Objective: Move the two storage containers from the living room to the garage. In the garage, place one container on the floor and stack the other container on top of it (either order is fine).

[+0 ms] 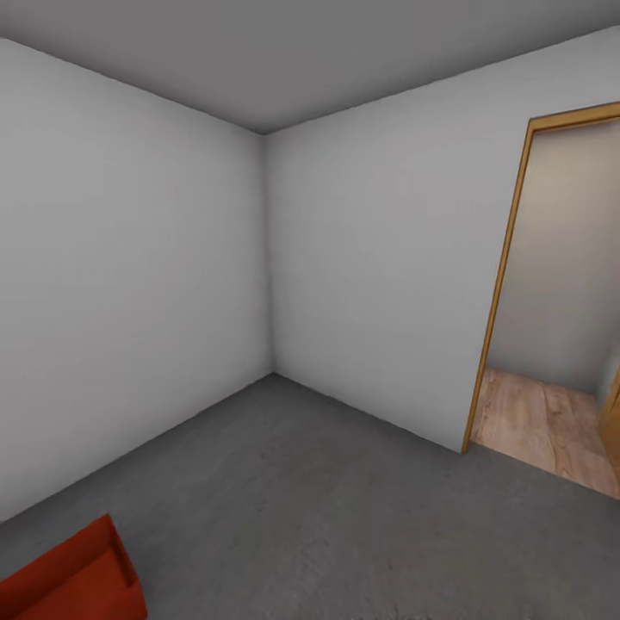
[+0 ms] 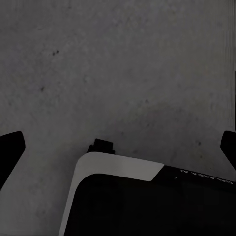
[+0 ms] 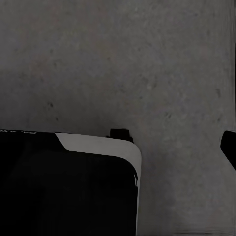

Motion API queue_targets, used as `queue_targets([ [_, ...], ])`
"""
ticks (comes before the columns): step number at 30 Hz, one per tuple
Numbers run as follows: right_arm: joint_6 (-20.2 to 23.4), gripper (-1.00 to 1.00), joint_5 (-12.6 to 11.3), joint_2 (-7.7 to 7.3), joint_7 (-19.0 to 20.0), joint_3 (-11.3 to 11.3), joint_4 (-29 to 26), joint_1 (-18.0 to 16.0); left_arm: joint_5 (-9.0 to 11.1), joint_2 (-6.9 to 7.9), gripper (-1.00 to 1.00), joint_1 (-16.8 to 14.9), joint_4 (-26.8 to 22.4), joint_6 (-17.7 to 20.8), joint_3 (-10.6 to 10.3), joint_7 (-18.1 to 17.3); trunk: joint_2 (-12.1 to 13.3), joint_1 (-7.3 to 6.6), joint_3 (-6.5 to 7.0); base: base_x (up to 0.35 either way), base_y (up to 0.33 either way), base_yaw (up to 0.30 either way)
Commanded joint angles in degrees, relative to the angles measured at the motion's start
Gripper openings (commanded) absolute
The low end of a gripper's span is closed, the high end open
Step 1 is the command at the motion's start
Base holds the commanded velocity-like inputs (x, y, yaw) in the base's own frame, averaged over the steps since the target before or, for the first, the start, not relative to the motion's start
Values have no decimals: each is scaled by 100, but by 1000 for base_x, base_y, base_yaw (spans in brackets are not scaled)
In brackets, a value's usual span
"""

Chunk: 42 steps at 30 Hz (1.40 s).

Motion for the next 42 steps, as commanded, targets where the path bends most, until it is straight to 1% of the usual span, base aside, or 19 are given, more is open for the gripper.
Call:
queue_targets([
  [1,-29,100,-46,4,9,48,20,-8,44,1,100,-2,1,-16,-49,6,-6,1,-8,0,0,-298],
  [42,-29,100,-46,6,16,48,19,-8,44,0,100,-3,2,-16,-55,4,-6,1,-8,0,0,-298],
])
